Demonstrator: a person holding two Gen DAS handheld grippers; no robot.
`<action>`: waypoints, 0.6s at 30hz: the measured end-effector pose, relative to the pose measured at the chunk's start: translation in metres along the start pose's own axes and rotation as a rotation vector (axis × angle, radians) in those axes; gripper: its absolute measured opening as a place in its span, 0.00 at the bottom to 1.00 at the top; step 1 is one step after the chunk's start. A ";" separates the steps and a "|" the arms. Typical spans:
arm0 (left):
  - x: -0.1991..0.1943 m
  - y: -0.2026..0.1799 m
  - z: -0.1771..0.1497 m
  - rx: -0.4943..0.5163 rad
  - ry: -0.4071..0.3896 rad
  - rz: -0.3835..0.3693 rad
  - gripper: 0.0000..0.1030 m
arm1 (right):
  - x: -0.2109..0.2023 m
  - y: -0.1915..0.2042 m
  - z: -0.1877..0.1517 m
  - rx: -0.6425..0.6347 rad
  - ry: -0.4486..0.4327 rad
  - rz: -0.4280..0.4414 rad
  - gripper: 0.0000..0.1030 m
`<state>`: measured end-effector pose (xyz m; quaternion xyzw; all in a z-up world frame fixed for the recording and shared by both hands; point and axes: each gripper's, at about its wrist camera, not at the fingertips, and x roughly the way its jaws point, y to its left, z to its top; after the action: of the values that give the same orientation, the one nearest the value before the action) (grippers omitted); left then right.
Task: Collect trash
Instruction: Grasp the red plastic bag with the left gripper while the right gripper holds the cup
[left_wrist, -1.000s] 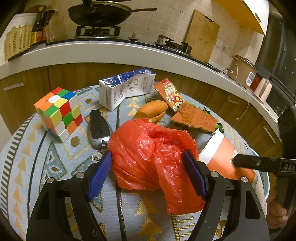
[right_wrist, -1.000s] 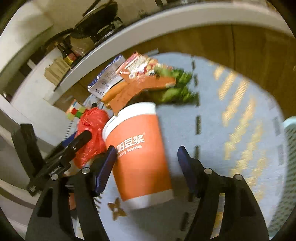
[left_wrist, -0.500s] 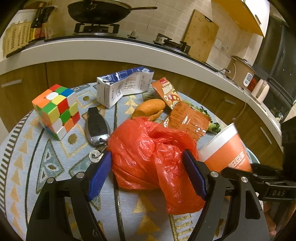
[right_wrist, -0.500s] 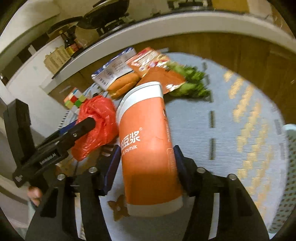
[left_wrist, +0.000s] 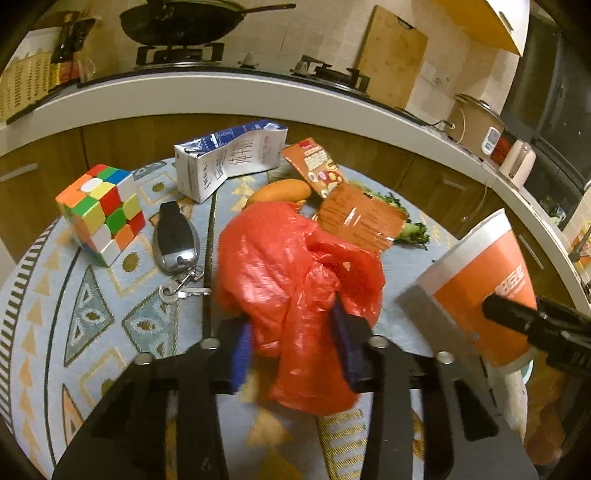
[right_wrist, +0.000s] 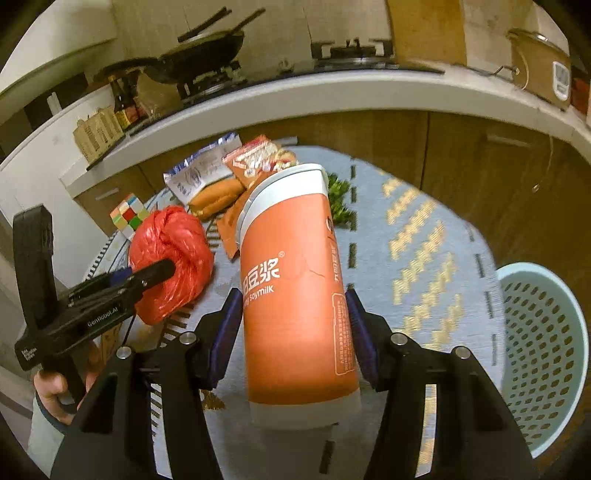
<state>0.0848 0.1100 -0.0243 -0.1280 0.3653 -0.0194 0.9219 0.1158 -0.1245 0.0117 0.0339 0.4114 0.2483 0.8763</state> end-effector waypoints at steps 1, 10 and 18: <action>-0.004 -0.002 -0.001 0.002 -0.008 -0.006 0.27 | -0.006 -0.001 0.001 0.002 -0.013 -0.002 0.51; -0.037 -0.043 0.000 0.056 -0.069 -0.086 0.23 | -0.053 -0.022 0.004 0.026 -0.117 -0.044 0.51; -0.048 -0.108 0.009 0.172 -0.089 -0.159 0.23 | -0.089 -0.055 0.000 0.071 -0.180 -0.116 0.51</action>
<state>0.0618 0.0138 0.0414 -0.0775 0.3097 -0.1181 0.9403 0.0899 -0.2141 0.0599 0.0631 0.3406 0.1784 0.9210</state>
